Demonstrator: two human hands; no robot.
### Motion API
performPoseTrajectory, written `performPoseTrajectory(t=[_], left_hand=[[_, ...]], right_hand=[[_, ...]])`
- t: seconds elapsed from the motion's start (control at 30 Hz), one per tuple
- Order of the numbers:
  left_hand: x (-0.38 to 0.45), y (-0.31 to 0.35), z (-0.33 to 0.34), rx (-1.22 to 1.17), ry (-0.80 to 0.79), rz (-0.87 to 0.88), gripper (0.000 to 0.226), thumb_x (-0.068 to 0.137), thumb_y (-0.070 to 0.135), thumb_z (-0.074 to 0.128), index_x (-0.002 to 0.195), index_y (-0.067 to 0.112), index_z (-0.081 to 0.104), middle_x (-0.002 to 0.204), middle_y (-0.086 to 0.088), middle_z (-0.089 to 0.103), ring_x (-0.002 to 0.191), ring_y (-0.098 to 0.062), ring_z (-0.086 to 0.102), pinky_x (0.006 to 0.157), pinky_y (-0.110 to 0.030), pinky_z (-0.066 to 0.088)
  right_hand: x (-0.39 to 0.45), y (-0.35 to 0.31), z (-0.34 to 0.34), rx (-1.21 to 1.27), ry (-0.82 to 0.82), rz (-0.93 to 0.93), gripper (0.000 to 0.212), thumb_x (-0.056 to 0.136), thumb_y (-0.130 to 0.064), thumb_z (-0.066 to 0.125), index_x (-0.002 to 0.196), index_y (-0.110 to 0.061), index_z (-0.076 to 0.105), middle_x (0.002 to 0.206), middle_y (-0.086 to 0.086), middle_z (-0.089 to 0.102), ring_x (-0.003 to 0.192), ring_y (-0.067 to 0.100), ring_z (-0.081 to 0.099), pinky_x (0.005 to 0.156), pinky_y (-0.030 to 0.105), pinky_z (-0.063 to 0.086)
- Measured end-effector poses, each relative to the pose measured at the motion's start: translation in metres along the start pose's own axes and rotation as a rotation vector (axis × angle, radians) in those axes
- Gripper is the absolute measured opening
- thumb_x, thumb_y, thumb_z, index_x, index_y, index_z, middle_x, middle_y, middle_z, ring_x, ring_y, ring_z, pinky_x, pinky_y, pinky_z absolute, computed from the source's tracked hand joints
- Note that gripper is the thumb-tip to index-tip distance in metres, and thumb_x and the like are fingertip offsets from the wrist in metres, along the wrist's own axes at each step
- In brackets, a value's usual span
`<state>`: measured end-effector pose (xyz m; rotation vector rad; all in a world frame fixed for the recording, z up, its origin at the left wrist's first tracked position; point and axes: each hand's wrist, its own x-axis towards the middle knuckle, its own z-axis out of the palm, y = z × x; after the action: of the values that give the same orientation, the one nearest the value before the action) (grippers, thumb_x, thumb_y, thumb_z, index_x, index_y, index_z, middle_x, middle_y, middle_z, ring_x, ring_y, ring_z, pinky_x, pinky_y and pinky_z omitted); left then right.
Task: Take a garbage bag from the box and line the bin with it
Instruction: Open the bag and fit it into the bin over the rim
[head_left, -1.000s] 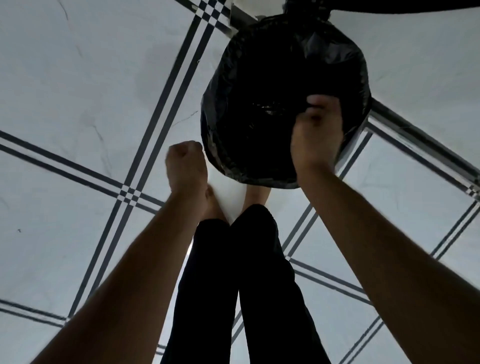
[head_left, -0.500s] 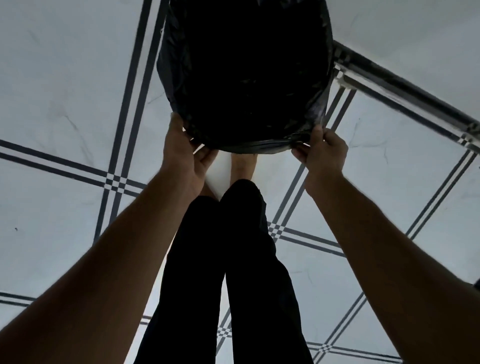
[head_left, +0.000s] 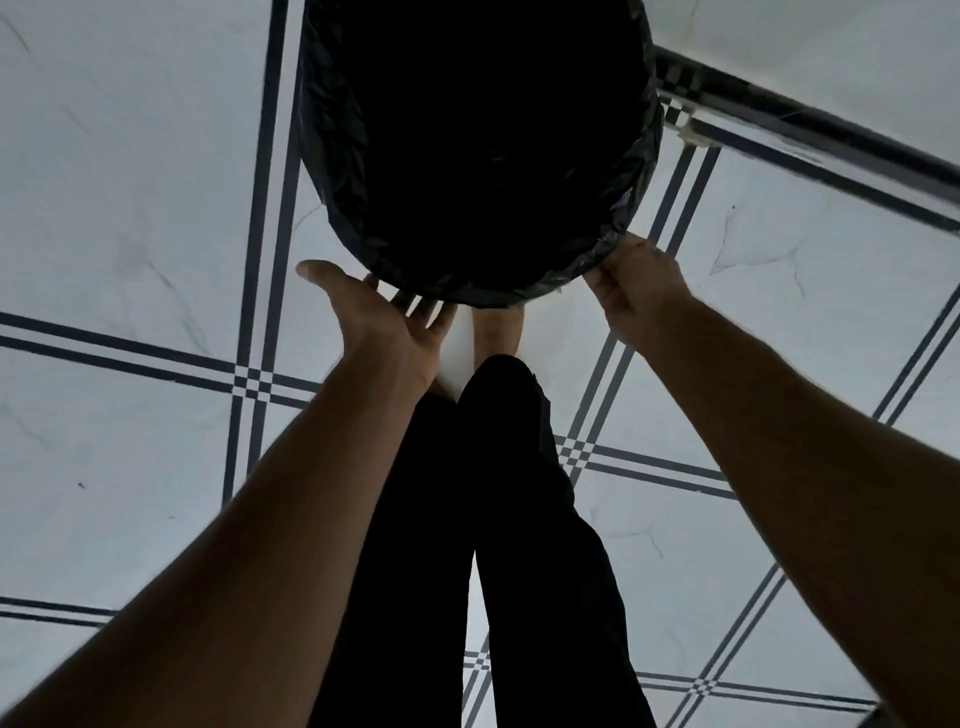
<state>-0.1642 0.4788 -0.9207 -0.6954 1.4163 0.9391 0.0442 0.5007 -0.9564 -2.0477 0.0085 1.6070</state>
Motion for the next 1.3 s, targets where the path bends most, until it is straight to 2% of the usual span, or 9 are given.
performPoseTrajectory(t=[0.07, 0.13, 0.2, 0.37, 0.7, 0.87, 1.03, 1.23, 1.3], left_hand=[[-0.001, 0.000, -0.002, 0.001, 0.026, 0.017, 0.090, 0.086, 0.081, 0.021, 0.145, 0.016, 0.043, 0.140, -0.015, 0.054, 0.124, -0.036, 0.054, 0.107, -0.055, 0.043], [-0.002, 0.001, -0.004, 0.018, 0.031, 0.029, 0.090, 0.088, 0.080, 0.019, 0.139, 0.012, 0.049, 0.132, -0.013, 0.059, 0.120, -0.033, 0.058, 0.108, -0.051, 0.043], [-0.002, 0.003, -0.005, 0.038, 0.037, 0.043, 0.088, 0.090, 0.078, 0.018, 0.137, 0.011, 0.051, 0.129, -0.011, 0.061, 0.120, -0.030, 0.058, 0.110, -0.048, 0.042], [0.000, 0.007, -0.007, 0.080, 0.051, 0.067, 0.087, 0.092, 0.076, 0.016, 0.137, 0.010, 0.051, 0.131, -0.010, 0.059, 0.122, -0.028, 0.057, 0.112, -0.045, 0.040], [0.003, 0.009, 0.002, 0.074, 0.006, 0.065, 0.089, 0.090, 0.077, 0.020, 0.140, 0.010, 0.049, 0.123, -0.011, 0.063, 0.120, -0.031, 0.058, 0.109, -0.049, 0.043], [0.004, 0.008, 0.002, 0.087, -0.042, 0.064, 0.090, 0.091, 0.076, 0.019, 0.141, 0.007, 0.047, 0.119, -0.013, 0.063, 0.118, -0.032, 0.060, 0.110, -0.048, 0.043], [0.011, 0.014, 0.008, 0.159, -0.021, 0.066, 0.090, 0.089, 0.078, 0.016, 0.144, 0.014, 0.047, 0.120, -0.009, 0.060, 0.117, -0.029, 0.054, 0.111, -0.050, 0.039], [0.006, 0.013, 0.014, 0.184, 0.005, 0.087, 0.089, 0.089, 0.079, 0.019, 0.144, 0.014, 0.046, 0.136, -0.010, 0.055, 0.131, -0.031, 0.049, 0.109, -0.052, 0.041], [0.007, 0.014, 0.015, 0.189, -0.006, 0.095, 0.089, 0.089, 0.078, 0.018, 0.141, 0.012, 0.047, 0.125, -0.009, 0.060, 0.127, -0.031, 0.052, 0.107, -0.049, 0.043]], right_hand=[[-0.004, 0.005, -0.007, 0.131, -0.101, 0.033, 0.016, 0.095, 0.000, 0.053, 0.104, -0.003, 0.066, 0.087, 0.004, 0.073, 0.076, 0.009, 0.070, 0.067, 0.017, 0.056], [-0.015, 0.004, -0.011, 0.277, -0.165, 0.069, 0.013, 0.100, -0.010, 0.051, 0.099, -0.006, 0.063, 0.073, 0.000, 0.073, 0.064, 0.006, 0.069, 0.068, 0.018, 0.056], [-0.024, 0.002, -0.014, 0.373, -0.167, 0.120, 0.022, 0.101, -0.024, 0.050, 0.100, -0.006, 0.062, 0.072, 0.002, 0.073, 0.067, 0.010, 0.072, 0.082, 0.026, 0.056], [-0.034, -0.001, -0.014, 0.300, -0.136, 0.149, 0.047, 0.090, -0.050, 0.056, 0.106, -0.009, 0.071, 0.110, 0.006, 0.071, 0.111, 0.020, 0.067, 0.097, 0.037, 0.053], [-0.035, -0.001, 0.006, 0.449, -0.138, 0.185, 0.053, 0.090, -0.056, 0.050, 0.109, -0.010, 0.066, 0.098, 0.005, 0.071, 0.097, 0.021, 0.067, 0.082, 0.035, 0.053], [-0.033, 0.001, 0.006, 0.535, -0.068, 0.196, 0.057, 0.091, -0.055, 0.048, 0.119, -0.008, 0.065, 0.122, 0.006, 0.068, 0.115, 0.024, 0.064, 0.097, 0.042, 0.051], [-0.038, 0.000, 0.014, 0.686, -0.003, 0.201, 0.055, 0.091, -0.049, 0.052, 0.124, -0.005, 0.060, 0.116, 0.011, 0.070, 0.106, 0.028, 0.068, 0.088, 0.040, 0.056], [-0.034, 0.000, 0.016, 0.775, -0.007, 0.182, 0.057, 0.093, -0.049, 0.051, 0.126, -0.004, 0.057, 0.124, 0.017, 0.065, 0.114, 0.035, 0.064, 0.103, 0.050, 0.048], [-0.030, 0.000, 0.015, 0.767, 0.000, 0.181, 0.055, 0.094, -0.047, 0.050, 0.126, -0.004, 0.057, 0.127, 0.018, 0.064, 0.116, 0.036, 0.063, 0.104, 0.052, 0.046]])
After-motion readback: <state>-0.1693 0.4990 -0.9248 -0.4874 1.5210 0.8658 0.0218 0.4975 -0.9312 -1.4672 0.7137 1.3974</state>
